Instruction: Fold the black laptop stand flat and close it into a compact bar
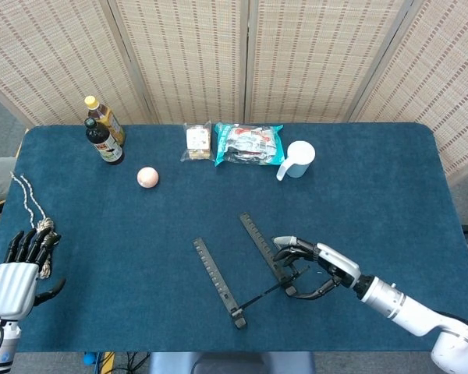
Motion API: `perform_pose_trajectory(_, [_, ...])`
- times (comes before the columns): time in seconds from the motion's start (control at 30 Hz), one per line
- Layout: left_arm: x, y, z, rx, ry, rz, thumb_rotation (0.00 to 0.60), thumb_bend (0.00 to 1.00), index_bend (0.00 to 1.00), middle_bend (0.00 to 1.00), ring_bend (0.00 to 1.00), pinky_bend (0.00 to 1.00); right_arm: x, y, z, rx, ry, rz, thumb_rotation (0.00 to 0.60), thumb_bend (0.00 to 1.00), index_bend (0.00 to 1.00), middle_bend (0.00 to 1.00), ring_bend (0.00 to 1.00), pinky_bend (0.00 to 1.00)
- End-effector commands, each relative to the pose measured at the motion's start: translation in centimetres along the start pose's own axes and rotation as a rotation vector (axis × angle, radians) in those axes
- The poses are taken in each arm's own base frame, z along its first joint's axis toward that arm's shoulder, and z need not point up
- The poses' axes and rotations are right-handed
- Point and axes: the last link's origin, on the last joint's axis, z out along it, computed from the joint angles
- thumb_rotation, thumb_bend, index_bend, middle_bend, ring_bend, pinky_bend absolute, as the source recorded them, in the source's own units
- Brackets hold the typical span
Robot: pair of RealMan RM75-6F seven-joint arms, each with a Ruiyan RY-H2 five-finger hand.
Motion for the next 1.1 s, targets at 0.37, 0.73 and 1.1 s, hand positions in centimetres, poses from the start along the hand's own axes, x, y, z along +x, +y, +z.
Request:
perform_pose_trajectory(0.37, [-0.1, 0.1, 0.0, -0.009, 0.003, -0.001, 0.600, 0.17, 0.15, 0.08, 0.04, 0.00, -0.2, 1.7, 1.7, -0.039, -0.015, 0.012, 0.600, 0.00, 0.16, 0.31, 0.24, 0.27])
perform_pose_trajectory(0.73, [-0.3, 0.0, 0.0, -0.007, -0.008, -0.002, 0.600, 0.17, 0.15, 0.08, 0.04, 0.00, -0.8, 3.6, 1.9, -0.104, -0.035, 0.064, 0.600, 0.00, 0.16, 0.31, 0.24, 0.27])
perform_pose_trajectory(1.1, [-0.5, -0.1, 0.0, -0.006, -0.014, -0.002, 0.600, 0.17, 0.15, 0.08, 0.04, 0.00, -1.0, 4.2, 1.2, -0.165, -0.020, 0.138, 0.600, 0.00, 0.16, 0.31, 0.24, 0.30])
